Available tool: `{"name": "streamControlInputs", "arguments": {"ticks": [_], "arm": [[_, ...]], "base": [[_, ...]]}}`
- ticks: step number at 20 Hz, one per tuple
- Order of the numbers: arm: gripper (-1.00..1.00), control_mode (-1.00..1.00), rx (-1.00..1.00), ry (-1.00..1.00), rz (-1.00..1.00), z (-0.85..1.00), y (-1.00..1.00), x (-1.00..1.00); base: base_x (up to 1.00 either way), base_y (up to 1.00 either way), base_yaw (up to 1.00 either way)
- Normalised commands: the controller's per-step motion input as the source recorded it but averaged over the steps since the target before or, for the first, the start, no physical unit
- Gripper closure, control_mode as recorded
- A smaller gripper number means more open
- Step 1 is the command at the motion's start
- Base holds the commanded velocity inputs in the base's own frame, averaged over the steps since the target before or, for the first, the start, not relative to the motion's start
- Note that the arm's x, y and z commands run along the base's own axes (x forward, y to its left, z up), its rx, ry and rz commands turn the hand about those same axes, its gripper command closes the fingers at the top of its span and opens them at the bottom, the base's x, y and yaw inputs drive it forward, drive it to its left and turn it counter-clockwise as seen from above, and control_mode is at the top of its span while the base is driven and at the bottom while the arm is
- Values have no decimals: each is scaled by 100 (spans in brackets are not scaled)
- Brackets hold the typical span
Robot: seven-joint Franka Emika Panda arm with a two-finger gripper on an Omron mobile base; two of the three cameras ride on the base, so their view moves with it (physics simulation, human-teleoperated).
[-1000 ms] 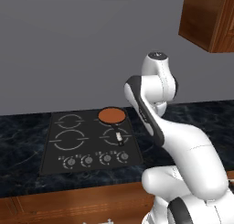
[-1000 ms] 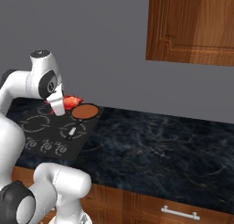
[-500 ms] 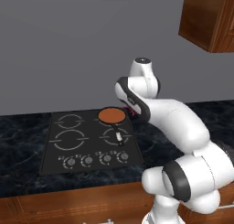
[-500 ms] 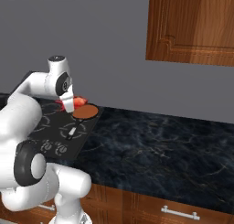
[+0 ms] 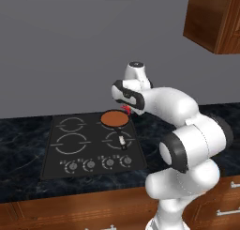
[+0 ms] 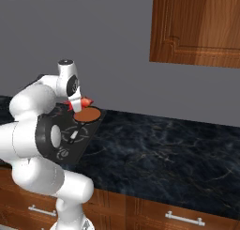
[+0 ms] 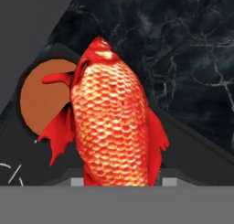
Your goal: Retrieve the fish from the fridge and place it on the saucepan with marinade on the stove.
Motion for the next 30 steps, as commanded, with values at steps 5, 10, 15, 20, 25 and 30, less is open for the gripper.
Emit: {"name": "streamControlInputs", "arguments": {"ticks": [5,10,15,20,25,30], "arm": [[100,-100,0,0,1,-44,16,61],[100,-100,0,0,1,-35,8,61],[100,-100,0,0,1,-41,8,46],[100,-100,0,0,1,-45,14,41],[100,-100,0,0,1,-47,9,45],[-100,-100,0,0,1,-28,0,36]], "base": [[0,0,0],[0,0,0],[0,0,0],[0,0,0],[0,0,0],[0,0,0]]}}
